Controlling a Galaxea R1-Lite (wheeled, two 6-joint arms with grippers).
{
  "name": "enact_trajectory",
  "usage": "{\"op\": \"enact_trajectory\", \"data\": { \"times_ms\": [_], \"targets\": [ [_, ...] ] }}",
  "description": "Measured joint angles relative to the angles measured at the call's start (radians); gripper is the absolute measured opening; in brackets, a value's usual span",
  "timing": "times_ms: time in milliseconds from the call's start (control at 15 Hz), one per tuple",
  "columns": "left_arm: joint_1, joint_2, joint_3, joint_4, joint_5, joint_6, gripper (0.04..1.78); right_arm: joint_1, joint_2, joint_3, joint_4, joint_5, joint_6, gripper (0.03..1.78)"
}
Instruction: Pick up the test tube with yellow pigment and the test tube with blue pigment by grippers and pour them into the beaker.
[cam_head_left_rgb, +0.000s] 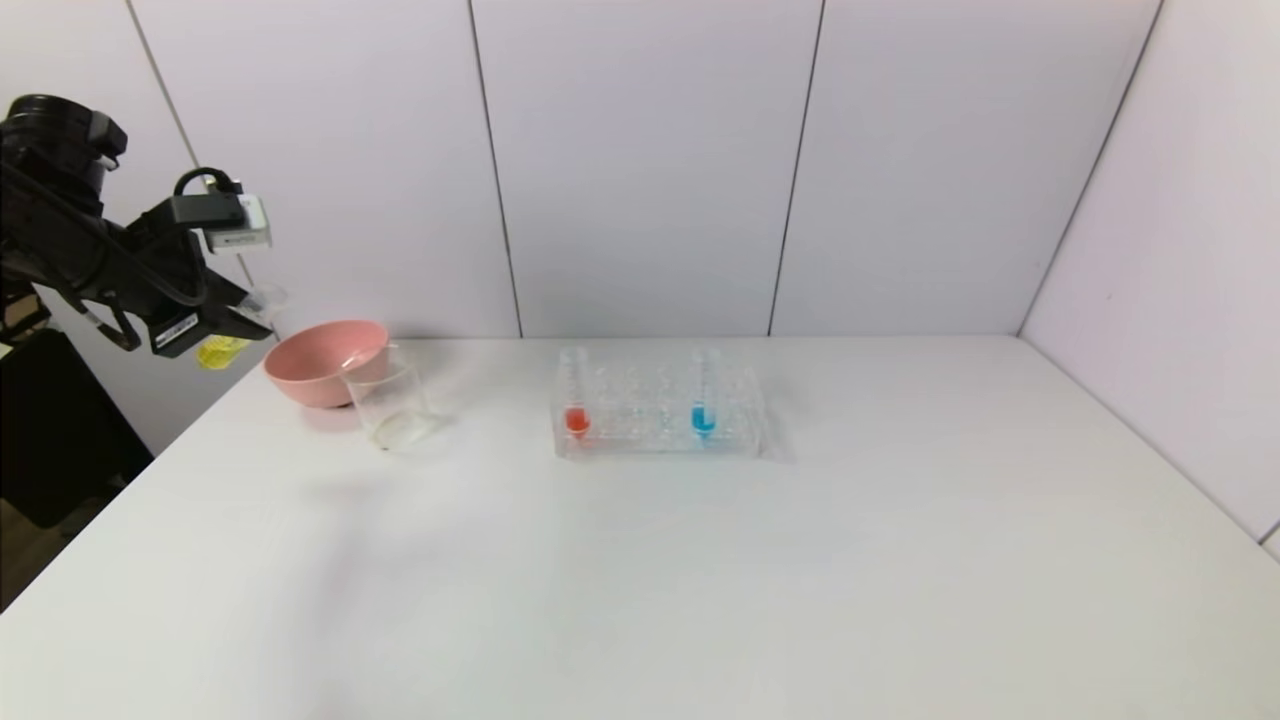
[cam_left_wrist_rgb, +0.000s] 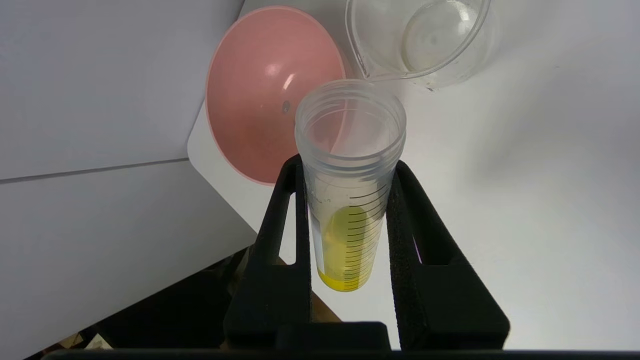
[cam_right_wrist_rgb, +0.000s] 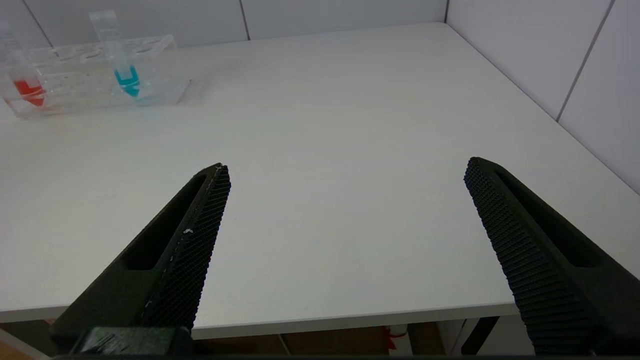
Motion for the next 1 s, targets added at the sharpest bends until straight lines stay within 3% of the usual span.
{"op": "enact_trajectory", "data": {
  "times_ms": [400,1000],
  "targets": [
    [-0.001,0.068,-0.012,-0.045,0.073,0.106,0.45,0.000,0.000,0.000,0.000,0.000,0.000,1.71],
    [-0.047,0.084,-0.014,-0.045,0.076,0.222,0.45,0.000,0.000,0.000,0.000,0.000,0.000,1.71]
  ]
}}
